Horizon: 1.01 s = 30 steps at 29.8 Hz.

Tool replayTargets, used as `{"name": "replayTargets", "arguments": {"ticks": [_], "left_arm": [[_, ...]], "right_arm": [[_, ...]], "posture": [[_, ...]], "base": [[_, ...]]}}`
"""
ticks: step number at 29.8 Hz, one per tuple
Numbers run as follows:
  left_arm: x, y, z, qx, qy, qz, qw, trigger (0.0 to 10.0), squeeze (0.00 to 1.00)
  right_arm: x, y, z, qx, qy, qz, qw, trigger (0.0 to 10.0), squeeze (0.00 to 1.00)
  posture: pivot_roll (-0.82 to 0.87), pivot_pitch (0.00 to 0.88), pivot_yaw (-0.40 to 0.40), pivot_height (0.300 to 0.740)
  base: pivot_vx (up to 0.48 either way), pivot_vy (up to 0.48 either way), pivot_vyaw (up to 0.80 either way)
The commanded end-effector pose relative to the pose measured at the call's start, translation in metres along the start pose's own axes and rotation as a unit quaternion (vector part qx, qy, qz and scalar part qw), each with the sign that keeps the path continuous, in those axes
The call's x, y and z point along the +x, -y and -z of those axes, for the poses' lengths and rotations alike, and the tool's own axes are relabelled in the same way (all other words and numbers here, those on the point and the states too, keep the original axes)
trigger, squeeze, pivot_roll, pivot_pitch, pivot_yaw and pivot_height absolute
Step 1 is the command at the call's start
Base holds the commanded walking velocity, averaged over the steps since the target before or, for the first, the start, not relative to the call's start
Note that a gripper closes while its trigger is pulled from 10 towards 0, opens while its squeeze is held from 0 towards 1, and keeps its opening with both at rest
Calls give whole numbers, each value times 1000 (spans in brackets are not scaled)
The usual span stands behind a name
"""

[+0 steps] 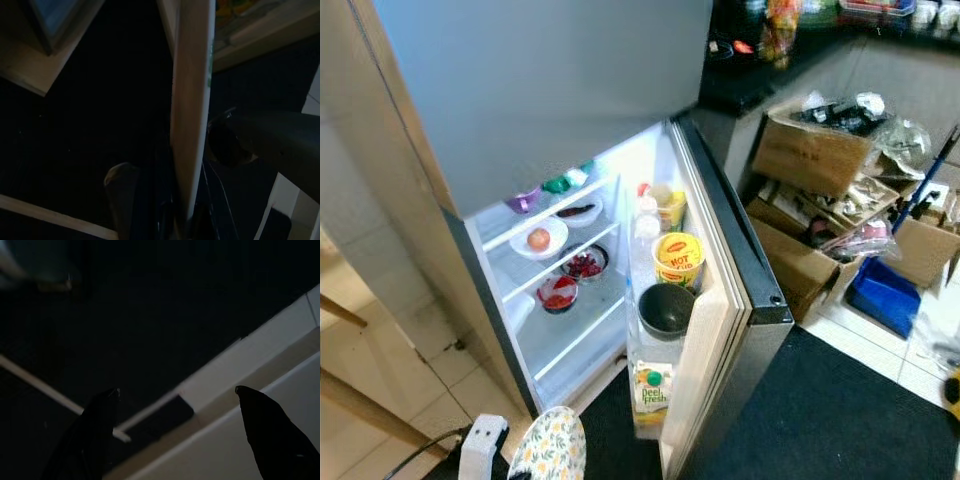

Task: Restocking fridge

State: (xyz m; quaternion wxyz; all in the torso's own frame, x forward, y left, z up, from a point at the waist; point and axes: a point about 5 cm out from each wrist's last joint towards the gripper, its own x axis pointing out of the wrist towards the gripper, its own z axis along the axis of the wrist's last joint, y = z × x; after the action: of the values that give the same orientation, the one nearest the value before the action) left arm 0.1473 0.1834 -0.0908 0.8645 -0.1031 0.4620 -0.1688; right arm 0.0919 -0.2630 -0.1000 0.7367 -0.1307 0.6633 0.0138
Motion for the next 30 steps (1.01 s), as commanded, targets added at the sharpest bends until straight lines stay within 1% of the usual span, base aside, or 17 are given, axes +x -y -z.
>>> {"name": "replayTargets", "arguments": {"ticks": [1, 5, 9, 12, 16, 18, 20, 21, 23, 30], "left_arm": [[-2, -1, 10, 6, -29, -1, 1000, 10000, 0], [-3, -1, 12, 7, -32, -5, 999, 10000, 0], [-5, -4, 15, 6, -39, -23, 999, 10000, 0], [-5, -4, 15, 6, -39, -23, 999, 10000, 0], [-5, -6, 17, -3, -41, -42, 998, 10000, 0], [-5, -6, 17, -3, -41, -42, 998, 10000, 0], [-6, -7, 17, -3, -42, -49, 998, 10000, 0], [-6, -8, 19, -10, -44, -55, 997, 10000, 0], [-7, -8, 22, -18, -51, -61, 997, 10000, 0], [-6, -7, 24, -25, -51, -65, 996, 10000, 0]], "right_arm": [[0, 0, 3, 1, -5, 1, 1000, 10000, 0], [0, 0, 4, 1, -5, 0, 1000, 10000, 0], [0, -1, 4, 0, -6, 0, 1000, 10000, 0], [0, -1, 4, 0, -6, 0, 1000, 10000, 0], [1, -2, 2, -5, 2, 3, 1000, 10000, 0], [1, -2, 2, -5, 2, 3, 1000, 10000, 0], [1, -2, 0, -1, 9, 6, 1000, 10000, 0], [1, -2, -1, 1, 13, 7, 1000, 10000, 0], [1, -3, -3, 1, 17, 7, 1000, 10000, 0], [1, -3, -2, -1, 16, 6, 1000, 10000, 0]], "posture": [[-21, 0, -4, 740], [-21, 0, -4, 740], [-25, 0, -3, 740], [-25, 0, -3, 740], [-23, 0, -2, 740], [-23, 0, -2, 740], [-23, 0, -2, 740], [-23, 0, -2, 740], [-23, 0, -2, 740], [-24, 0, -5, 740]], "base": [[0, 0, -775], [0, 0, -775], [0, 0, -775], [0, 0, -775], [0, 0, -773], [0, 0, -769], [0, 0, 0], [0, 0, 0], [0, -456, 0], [0, -472, 0]]}}
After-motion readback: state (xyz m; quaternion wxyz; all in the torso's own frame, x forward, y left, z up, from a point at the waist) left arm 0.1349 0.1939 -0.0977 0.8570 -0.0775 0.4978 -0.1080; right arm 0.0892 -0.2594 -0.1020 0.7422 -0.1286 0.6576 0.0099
